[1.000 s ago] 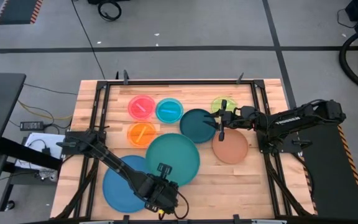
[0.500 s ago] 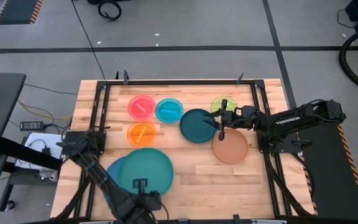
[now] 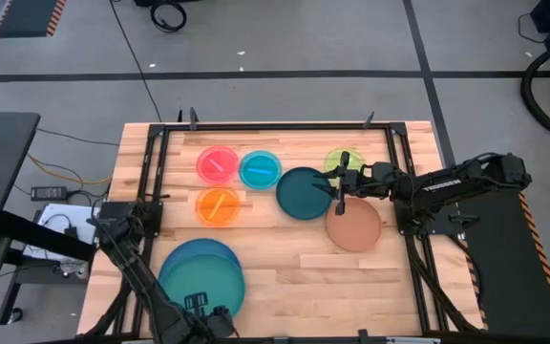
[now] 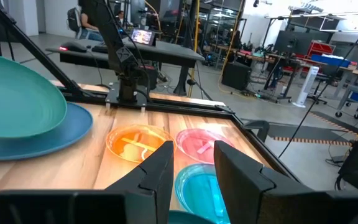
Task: Stack plastic plates
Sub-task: Stack the green plate on top of the blue plate, then stack the dark green plate on top of the green plate
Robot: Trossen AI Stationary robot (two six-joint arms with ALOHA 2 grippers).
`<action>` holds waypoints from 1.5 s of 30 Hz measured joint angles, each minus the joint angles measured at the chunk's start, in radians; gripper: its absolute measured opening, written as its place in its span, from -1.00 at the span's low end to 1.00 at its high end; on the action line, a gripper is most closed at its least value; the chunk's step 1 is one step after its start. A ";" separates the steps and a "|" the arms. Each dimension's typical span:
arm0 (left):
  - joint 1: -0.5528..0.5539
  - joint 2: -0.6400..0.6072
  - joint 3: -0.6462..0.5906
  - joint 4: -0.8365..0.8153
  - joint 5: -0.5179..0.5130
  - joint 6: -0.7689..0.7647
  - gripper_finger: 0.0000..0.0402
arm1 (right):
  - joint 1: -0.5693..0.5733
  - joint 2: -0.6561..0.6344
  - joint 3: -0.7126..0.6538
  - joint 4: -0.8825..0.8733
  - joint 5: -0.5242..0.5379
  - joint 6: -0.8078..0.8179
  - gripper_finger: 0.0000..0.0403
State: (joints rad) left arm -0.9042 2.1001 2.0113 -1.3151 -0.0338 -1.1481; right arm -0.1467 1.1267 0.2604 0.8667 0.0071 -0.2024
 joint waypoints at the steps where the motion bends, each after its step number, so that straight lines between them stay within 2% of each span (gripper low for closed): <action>1: 0.000 0.003 0.000 -0.006 0.006 0.002 -0.95 | 0.000 0.000 0.000 0.000 0.000 0.000 -0.38; 6: 0.001 0.050 0.000 -0.070 0.043 0.007 -0.94 | 0.000 0.000 0.000 -0.004 0.000 0.000 -0.38; 17: -0.022 0.111 0.000 -0.116 0.007 -0.012 -0.93 | 0.000 0.000 0.000 -0.005 0.000 0.000 -0.38; 29: -0.050 0.140 -0.023 -0.087 -0.021 -0.063 -0.92 | 0.000 0.000 0.000 -0.005 0.000 0.001 -0.38; 39: -0.049 0.140 -0.023 -0.083 -0.026 -0.072 -0.71 | 0.000 0.000 0.000 -0.005 0.000 0.001 -0.38; 45: -0.048 0.140 -0.023 -0.083 -0.026 -0.072 -0.69 | 0.000 0.000 0.000 -0.005 0.000 0.001 -0.38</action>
State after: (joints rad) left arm -0.9520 2.2398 1.9881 -1.3977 -0.0597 -1.2205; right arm -0.1467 1.1267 0.2604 0.8616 0.0067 -0.2016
